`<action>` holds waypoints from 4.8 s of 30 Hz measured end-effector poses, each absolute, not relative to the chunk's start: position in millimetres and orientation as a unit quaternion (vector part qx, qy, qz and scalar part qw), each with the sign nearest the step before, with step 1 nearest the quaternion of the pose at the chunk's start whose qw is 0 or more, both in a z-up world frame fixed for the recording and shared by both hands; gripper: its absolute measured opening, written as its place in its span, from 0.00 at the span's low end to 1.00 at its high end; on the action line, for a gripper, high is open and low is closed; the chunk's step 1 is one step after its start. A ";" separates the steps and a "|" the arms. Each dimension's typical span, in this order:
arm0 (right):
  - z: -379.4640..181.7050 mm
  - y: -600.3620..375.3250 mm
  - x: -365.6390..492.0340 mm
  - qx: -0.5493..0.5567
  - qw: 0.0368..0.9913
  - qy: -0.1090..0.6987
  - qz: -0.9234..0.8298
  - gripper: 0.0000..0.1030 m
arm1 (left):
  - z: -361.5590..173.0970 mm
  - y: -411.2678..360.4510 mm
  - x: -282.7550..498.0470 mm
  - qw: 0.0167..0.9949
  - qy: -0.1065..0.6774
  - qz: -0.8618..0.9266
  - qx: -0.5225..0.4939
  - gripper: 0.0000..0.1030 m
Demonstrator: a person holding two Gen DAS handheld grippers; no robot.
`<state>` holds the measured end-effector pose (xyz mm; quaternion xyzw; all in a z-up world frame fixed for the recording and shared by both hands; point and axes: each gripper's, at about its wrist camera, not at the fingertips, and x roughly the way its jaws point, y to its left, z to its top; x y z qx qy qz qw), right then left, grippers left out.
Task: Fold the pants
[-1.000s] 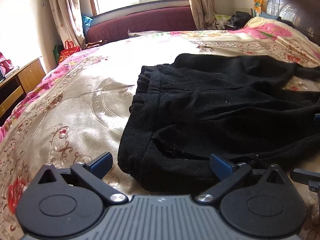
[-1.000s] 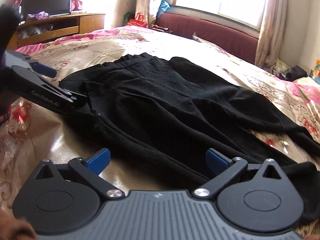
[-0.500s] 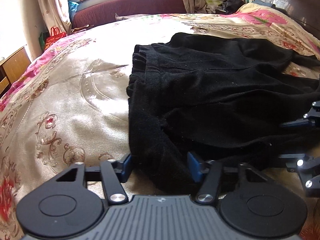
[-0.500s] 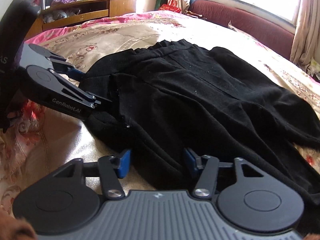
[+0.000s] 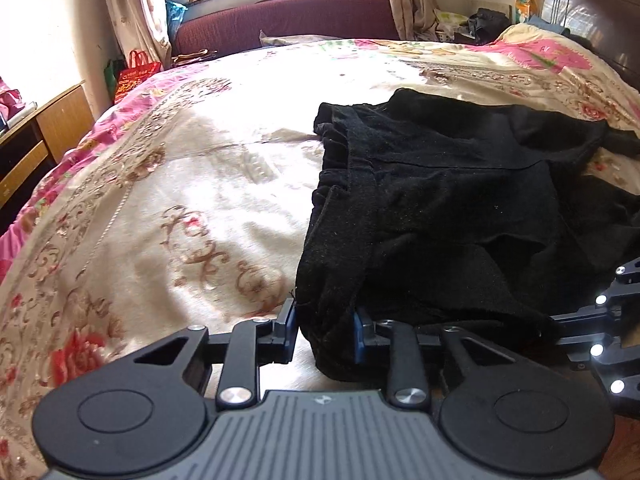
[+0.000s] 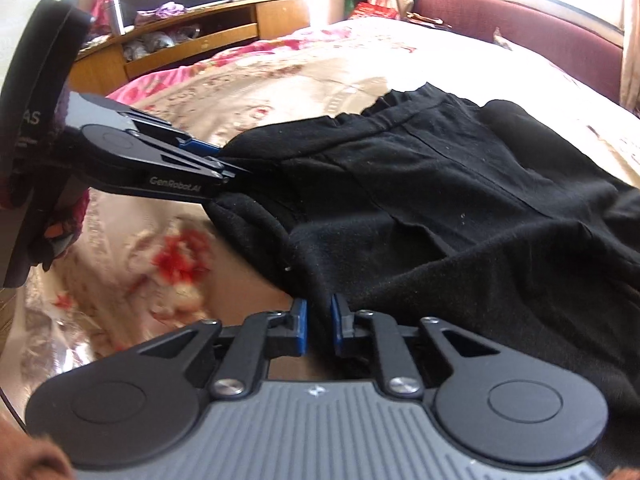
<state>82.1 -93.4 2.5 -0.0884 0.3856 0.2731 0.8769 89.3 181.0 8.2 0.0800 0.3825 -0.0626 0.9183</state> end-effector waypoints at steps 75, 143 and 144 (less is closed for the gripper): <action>68.3 -479.1 -76.5 0.130 0.894 0.266 -0.336 0.19 | 38.8 -8.1 83.4 0.914 0.322 -0.201 0.145 0.55; 79.8 -252.0 64.9 -0.108 0.901 0.380 0.182 0.06 | 46.0 166.0 126.4 0.912 0.372 -0.139 0.101 0.29; 58.3 -244.6 54.1 -0.103 0.886 0.412 0.185 0.07 | 33.0 165.7 117.5 0.907 0.387 -0.131 0.107 0.29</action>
